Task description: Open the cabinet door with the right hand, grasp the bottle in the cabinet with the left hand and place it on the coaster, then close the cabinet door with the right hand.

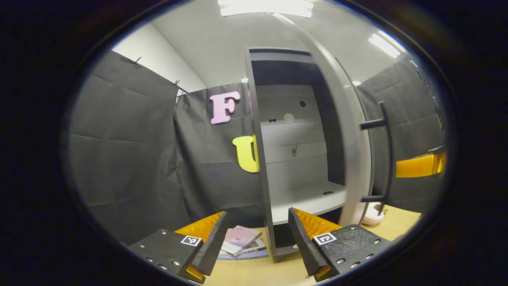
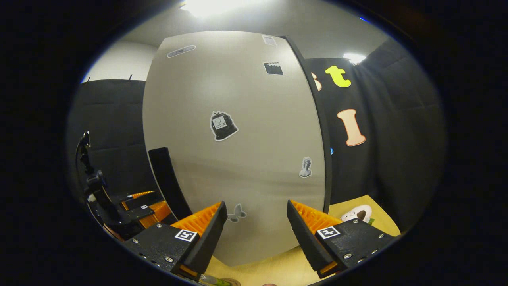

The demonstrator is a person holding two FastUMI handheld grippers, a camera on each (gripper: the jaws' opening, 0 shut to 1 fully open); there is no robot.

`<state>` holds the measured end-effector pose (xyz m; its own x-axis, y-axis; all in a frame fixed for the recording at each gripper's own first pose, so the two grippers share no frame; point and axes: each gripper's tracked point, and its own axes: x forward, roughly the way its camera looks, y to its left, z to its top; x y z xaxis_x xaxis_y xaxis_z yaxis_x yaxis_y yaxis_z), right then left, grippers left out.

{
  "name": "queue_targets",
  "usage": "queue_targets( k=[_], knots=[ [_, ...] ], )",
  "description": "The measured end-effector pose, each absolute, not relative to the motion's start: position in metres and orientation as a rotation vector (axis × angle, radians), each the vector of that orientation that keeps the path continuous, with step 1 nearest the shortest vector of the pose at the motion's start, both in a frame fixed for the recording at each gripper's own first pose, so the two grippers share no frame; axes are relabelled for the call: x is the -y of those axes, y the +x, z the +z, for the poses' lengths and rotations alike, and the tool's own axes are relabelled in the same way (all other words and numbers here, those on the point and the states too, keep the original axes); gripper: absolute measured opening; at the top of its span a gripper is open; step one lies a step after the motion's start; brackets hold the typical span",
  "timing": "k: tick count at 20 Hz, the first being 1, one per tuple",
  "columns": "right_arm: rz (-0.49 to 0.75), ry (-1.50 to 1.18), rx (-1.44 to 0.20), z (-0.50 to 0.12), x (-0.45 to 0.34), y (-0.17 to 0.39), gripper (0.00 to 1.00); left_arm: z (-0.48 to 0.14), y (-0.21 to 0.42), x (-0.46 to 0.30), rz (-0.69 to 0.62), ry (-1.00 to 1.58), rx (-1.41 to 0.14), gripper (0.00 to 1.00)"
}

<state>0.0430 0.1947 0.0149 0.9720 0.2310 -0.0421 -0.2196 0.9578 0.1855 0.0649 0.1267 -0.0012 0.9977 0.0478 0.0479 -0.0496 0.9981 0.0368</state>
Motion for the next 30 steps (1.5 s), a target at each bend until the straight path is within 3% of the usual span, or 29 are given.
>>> queue_targets(
  k=[6,7,8,9,11,12,15,16,17,18,19,22,24,25,27,28,29,30],
  knots=[
    [0.207,0.170,-0.018,0.031,-0.169,0.053,0.95,0.041,0.048,-0.123,0.120,0.051,0.085,0.86],
    [0.194,0.157,0.001,0.036,-0.163,0.057,0.95,0.050,0.043,-0.122,0.126,0.054,0.098,0.92],
    [0.178,0.147,0.018,0.039,-0.159,0.061,0.95,0.057,0.038,-0.120,0.132,0.052,0.105,0.92],
    [0.162,0.144,0.029,0.040,-0.153,0.063,0.95,0.064,0.034,-0.117,0.131,0.044,0.115,0.86],
    [0.136,0.142,0.033,0.037,-0.147,0.066,0.95,0.084,0.027,-0.114,0.135,0.019,0.147,0.86],
    [0.128,0.141,0.030,0.034,-0.144,0.068,0.94,0.091,0.024,-0.112,0.132,0.006,0.155,0.93],
    [0.095,0.106,0.013,0.028,-0.134,0.072,0.94,0.105,0.027,-0.088,0.083,-0.049,0.190,0.86],
    [0.083,0.089,0.008,0.027,-0.130,0.073,0.94,0.113,0.027,-0.080,0.058,-0.066,0.217,0.93],
    [0.075,0.084,0.015,0.029,-0.127,0.073,0.95,0.120,0.026,-0.075,0.052,-0.082,0.235,0.93],
    [0.084,0.089,0.034,0.035,-0.130,0.074,0.95,0.125,0.026,-0.075,0.052,-0.092,0.243,0.86],
    [0.099,0.093,0.042,0.039,-0.134,0.074,0.95,0.124,0.028,-0.074,0.054,-0.095,0.235,0.92],
    [0.079,0.035,0.065,0.044,-0.131,0.072,0.95,0.116,0.036,-0.069,0.066,-0.075,0.185,0.89],
    [0.060,0.023,0.092,0.050,-0.134,0.072,0.94,0.114,0.039,-0.066,0.091,-0.044,0.177,0.96],
    [0.048,0.013,0.100,0.053,-0.136,0.073,0.90,0.112,0.038,-0.063,0.109,-0.034,0.171,0.89],
    [0.014,-0.020,0.124,0.061,-0.138,0.072,0.95,0.115,0.042,-0.045,0.088,-0.060,0.184,0.88],
    [0.005,-0.037,0.144,0.067,-0.142,0.070,0.95,0.114,0.043,-0.038,0.090,-0.073,0.189,0.96],
    [0.007,-0.049,0.160,0.072,-0.148,0.070,0.90,0.109,0.044,-0.039,0.110,-0.073,0.186,0.95],
    [0.007,-0.053,0.165,0.073,-0.152,0.072,0.95,0.104,0.048,-0.039,0.125,-0.064,0.173,0.88]
  ],
)
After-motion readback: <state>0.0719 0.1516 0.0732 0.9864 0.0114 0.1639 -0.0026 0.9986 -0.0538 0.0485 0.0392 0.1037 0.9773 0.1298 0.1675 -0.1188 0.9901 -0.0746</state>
